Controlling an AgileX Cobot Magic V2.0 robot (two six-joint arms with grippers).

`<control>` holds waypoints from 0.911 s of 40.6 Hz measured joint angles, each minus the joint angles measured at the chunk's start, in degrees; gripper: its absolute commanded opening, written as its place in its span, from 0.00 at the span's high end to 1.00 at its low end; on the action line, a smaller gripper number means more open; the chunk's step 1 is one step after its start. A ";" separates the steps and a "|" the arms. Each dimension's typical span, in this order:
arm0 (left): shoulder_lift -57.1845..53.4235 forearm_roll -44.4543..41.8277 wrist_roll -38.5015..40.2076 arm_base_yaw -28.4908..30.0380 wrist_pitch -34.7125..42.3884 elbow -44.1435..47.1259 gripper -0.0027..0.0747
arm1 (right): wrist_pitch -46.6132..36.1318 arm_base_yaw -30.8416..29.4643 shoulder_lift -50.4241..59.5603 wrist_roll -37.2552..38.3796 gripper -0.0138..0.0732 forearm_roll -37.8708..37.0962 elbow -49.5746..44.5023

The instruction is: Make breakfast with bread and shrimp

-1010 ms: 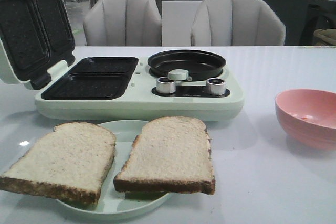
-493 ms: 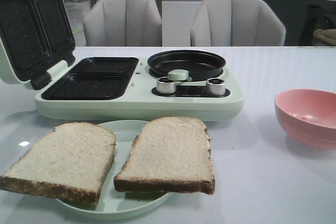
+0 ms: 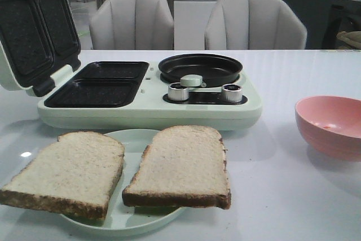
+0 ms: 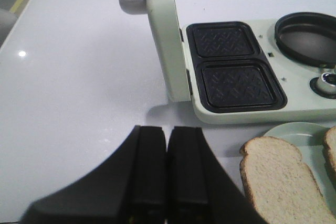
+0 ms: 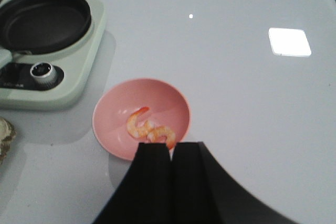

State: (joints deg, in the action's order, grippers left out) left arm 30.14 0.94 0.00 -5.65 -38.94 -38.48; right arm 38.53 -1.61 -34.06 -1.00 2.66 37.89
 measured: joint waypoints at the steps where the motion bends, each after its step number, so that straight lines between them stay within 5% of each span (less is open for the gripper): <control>1: 0.45 0.04 0.00 0.00 0.04 0.00 0.83 | 0.41 0.00 -0.48 0.00 0.80 0.00 0.00; 5: 1.62 0.34 0.00 0.00 0.04 0.00 0.76 | 1.00 0.00 -2.60 0.00 0.73 0.00 0.00; 12: 3.12 1.71 0.00 0.00 -0.09 0.00 0.23 | 1.10 0.00 -4.40 0.00 0.30 0.00 0.00; 15: 3.52 1.78 0.00 0.00 -0.09 0.00 0.10 | 0.58 0.00 -4.53 0.00 0.20 0.00 0.00; 24: 5.11 1.82 -4.09 -2.13 -0.54 0.00 0.09 | -0.43 0.00 -4.53 0.00 0.18 0.00 0.00; 37: 9.13 1.45 -22.82 -20.39 -0.54 3.00 0.09 | -0.43 0.00 -4.53 0.00 0.18 0.00 0.00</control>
State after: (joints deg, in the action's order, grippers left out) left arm 39.27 2.40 -22.82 -26.04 -39.48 -35.48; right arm 38.10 -1.61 -38.60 -1.00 2.66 37.89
